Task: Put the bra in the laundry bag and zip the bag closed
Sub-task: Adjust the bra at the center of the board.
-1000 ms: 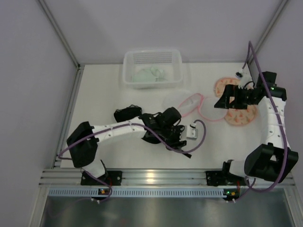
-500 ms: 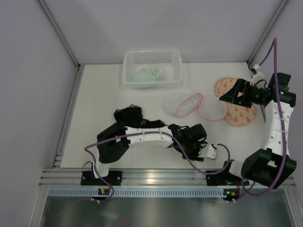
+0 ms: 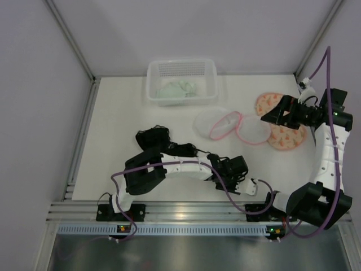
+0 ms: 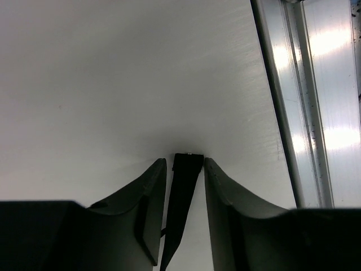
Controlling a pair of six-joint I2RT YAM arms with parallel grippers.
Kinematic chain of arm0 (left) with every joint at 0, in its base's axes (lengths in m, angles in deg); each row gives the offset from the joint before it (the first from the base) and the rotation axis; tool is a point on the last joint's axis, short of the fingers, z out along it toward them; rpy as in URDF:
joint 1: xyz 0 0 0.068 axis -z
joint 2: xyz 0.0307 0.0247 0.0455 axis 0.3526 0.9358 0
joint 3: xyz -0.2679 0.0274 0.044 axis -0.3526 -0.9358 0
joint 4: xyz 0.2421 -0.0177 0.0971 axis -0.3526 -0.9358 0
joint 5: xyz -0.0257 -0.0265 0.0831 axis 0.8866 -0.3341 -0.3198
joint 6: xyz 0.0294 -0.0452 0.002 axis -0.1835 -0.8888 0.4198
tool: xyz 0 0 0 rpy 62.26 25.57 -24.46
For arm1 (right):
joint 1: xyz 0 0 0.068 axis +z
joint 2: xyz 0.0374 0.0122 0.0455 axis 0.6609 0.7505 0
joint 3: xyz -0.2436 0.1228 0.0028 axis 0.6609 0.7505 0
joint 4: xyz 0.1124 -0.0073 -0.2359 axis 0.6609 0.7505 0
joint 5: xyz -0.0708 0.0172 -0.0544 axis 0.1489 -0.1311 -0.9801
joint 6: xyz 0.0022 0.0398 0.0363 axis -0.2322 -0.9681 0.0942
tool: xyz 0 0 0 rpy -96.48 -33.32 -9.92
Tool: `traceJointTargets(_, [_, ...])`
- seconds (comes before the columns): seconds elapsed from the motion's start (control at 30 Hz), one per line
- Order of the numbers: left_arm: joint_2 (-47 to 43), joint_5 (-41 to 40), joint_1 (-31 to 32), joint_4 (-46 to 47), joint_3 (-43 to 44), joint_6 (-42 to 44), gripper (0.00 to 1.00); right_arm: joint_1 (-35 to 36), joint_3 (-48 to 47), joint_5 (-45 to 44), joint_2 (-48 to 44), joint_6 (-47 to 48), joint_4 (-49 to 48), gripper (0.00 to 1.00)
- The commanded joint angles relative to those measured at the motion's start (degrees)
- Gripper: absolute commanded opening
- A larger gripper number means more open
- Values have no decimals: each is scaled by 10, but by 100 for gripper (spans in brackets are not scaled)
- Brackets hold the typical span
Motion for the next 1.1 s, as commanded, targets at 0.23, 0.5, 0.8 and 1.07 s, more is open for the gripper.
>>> traceJointTargets(0.23, [-12,-50,0,-26,-24,10,0,-4,10,10,-23,-2,-22,99])
traceJointTargets(0.5, [-172,58,-100,-26,-8,-114,0,-3,8,29,-10,47,9,99])
traceJointTargets(0.8, [-297,63,-277,24,-160,-158,0,-1,16,4,-1,125,41,99])
traceJointTargets(1.07, [-379,21,-403,76,-272,-147,0,34,41,-16,1,176,62,99])
